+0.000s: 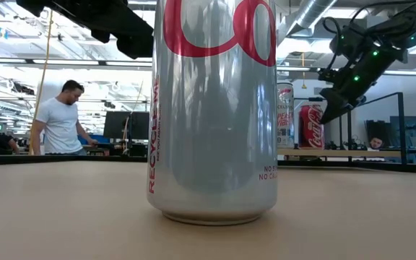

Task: Place canned beverage on shelf
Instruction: Put the top red soda can on the shelf

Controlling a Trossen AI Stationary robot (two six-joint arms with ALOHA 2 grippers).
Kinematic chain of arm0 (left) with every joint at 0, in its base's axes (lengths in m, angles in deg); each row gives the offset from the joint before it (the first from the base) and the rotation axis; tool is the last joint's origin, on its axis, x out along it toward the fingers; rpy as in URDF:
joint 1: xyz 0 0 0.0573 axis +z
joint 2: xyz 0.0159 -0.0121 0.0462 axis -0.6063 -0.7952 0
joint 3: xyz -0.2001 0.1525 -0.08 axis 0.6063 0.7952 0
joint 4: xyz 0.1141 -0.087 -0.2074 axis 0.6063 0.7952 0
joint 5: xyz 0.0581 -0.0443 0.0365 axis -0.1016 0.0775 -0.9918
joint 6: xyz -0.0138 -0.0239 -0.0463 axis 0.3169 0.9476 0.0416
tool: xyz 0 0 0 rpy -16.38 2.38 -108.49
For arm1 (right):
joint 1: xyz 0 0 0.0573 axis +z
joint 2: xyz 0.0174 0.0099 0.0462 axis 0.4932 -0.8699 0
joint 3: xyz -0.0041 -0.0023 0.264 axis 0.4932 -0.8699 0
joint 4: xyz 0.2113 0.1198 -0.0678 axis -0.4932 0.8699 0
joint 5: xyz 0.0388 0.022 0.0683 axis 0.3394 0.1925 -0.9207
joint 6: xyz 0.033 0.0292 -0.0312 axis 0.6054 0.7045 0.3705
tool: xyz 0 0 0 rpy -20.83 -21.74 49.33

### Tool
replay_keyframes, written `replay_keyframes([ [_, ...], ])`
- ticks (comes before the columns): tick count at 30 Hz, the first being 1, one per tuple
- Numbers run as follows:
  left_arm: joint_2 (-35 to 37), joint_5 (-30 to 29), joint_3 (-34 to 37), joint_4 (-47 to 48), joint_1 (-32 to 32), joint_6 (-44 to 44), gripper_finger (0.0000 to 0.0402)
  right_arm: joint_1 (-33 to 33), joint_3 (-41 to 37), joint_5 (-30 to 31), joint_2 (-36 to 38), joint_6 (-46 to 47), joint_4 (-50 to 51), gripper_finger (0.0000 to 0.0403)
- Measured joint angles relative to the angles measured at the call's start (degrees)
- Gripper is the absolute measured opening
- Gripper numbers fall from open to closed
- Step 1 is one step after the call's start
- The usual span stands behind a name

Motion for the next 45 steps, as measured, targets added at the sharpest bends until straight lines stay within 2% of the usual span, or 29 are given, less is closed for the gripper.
replay_keyframes([
  [23,0.0,0.0,0.0,0.0,0.0,-0.5,0.0389,-1.0,0.0,-2.2,-0.1,0.3,-3.0,0.0018],
  [30,0.0,0.0,0.0,0.0,0.0,-0.6,0.0389,-1.0,0.0,-2.4,-6.1,-0.2,-5.9,0.0018],
  [35,0.0,0.0,0.0,0.4,0.0,-0.6,0.0389,-1.0,0.0,-2.3,-8.1,-0.8,-3.9,0.0018],
  [42,0.0,0.0,0.0,0.2,0.0,-1.5,0.0389,-1.0,0.0,2.6,-6.3,-0.8,-2.7,0.0018],
  [45,0.0,0.0,0.0,0.2,0.0,-1.2,0.0389,-1.0,0.0,2.7,-6.2,-1.0,-4.7,0.0018],
])
